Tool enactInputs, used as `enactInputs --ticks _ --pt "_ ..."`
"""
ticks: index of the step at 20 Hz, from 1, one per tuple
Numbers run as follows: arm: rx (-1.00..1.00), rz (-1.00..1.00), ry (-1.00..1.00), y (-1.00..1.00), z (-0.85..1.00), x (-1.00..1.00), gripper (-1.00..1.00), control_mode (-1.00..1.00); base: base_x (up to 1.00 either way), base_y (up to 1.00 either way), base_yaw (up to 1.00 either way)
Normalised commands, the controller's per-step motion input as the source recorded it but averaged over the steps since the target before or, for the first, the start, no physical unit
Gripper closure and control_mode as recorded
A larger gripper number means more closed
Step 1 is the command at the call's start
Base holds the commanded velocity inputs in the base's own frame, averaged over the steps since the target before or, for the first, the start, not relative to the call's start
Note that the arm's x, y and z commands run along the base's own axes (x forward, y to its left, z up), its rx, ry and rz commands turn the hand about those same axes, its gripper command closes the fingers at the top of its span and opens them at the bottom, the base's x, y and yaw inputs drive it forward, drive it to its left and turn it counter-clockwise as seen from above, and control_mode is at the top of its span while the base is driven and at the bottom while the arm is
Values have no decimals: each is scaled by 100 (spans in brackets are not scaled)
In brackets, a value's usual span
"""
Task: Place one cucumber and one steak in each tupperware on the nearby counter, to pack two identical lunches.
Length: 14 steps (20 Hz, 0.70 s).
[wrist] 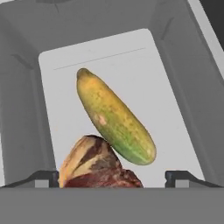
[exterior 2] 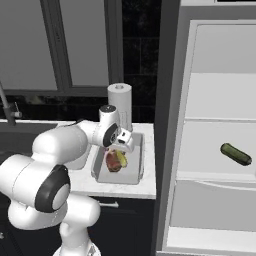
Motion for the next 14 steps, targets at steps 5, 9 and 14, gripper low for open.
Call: enactInputs --ticks 5,9,14 --pt "-1 7 0 16 76 -72 -100 -100 0 0 0" --pt "-5 30 0 34 39 -100 -100 -100 0 0 0" --pt "-4 36 0 36 0 -100 -100 -100 0 0 0"
